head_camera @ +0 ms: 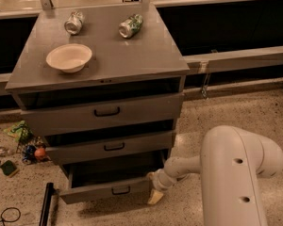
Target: Open bottom drawer
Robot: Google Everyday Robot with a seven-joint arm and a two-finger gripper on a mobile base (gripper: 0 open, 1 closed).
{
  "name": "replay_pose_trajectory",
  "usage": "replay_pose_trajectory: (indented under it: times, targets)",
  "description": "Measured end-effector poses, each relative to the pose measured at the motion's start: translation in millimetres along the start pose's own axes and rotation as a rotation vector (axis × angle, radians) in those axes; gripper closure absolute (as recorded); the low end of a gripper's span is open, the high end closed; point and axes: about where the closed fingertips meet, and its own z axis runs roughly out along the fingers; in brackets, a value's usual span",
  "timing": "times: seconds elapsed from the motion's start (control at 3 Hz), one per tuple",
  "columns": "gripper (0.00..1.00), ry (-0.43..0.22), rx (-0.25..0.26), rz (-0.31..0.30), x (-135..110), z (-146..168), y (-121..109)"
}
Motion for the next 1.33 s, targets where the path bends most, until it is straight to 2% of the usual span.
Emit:
replay_pose_trajectory:
  times: [0.33, 0.67, 1.0, 1.33]
  targets:
    - [0.56, 0.022, 0.059, -0.041, 10.7, -12.7, -33.3]
    - [0.87, -0.009, 0.150, -0.069, 12.0, -15.9, -63.8]
    - [1.00, -0.037, 0.186, -0.111, 10.6, -7.0, -89.5]
    - [1.00, -0.041, 0.211, -0.147, 9.8, 5.6, -114.1]
